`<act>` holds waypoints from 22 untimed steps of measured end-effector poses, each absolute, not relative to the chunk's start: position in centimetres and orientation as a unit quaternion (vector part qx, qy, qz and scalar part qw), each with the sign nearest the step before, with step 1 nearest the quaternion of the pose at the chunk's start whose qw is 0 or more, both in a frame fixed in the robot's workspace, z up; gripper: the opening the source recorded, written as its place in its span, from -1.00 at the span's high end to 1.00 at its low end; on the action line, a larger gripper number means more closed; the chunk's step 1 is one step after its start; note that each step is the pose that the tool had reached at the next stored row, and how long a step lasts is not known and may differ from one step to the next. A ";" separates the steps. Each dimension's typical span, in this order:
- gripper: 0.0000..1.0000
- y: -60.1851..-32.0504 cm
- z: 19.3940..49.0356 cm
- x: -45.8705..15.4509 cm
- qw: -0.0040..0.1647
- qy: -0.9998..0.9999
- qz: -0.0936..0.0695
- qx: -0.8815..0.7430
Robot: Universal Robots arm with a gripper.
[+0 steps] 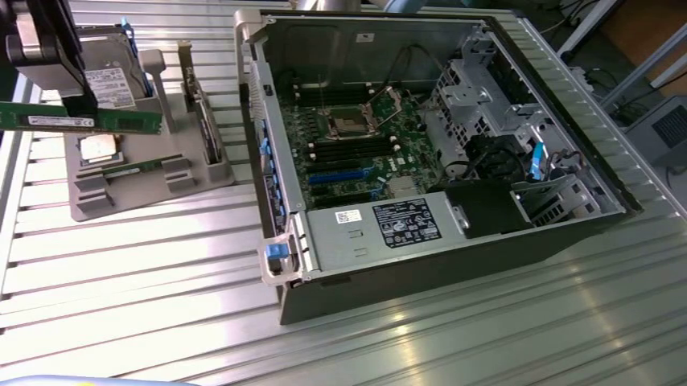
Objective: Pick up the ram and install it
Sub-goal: 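Pick up the ram and move it above insertion slot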
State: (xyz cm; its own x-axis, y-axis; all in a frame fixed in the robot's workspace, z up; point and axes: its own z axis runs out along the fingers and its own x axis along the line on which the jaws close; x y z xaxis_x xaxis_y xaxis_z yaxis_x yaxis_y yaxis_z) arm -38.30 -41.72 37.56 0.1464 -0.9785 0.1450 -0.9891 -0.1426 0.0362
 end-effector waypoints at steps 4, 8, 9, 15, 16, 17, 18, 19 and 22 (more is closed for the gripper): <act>0.76 -41.7 37.9 -38.3 0.064 -0.652 0.046 0.754; 0.76 -41.7 38.1 -38.3 0.067 -0.652 0.048 0.754; 0.76 -41.7 38.1 -38.3 0.068 -0.652 0.049 0.754; 0.76 -41.7 38.7 -38.3 0.071 -0.651 0.052 0.754; 0.76 -41.7 38.8 -38.3 0.072 -0.651 0.052 0.754; 0.76 -41.7 38.8 -38.3 0.072 -0.651 0.053 0.754; 0.76 -41.7 38.9 -38.3 0.073 -0.651 0.053 0.754; 0.76 -41.7 39.0 -38.3 0.073 -0.651 0.054 0.754; 0.76 -41.7 39.3 -38.3 0.075 -0.651 0.055 0.753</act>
State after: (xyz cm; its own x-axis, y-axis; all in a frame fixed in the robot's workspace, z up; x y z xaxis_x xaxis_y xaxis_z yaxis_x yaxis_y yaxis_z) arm -38.30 -41.72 39.26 0.1463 -0.9726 0.1807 -0.9891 -0.1411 0.0413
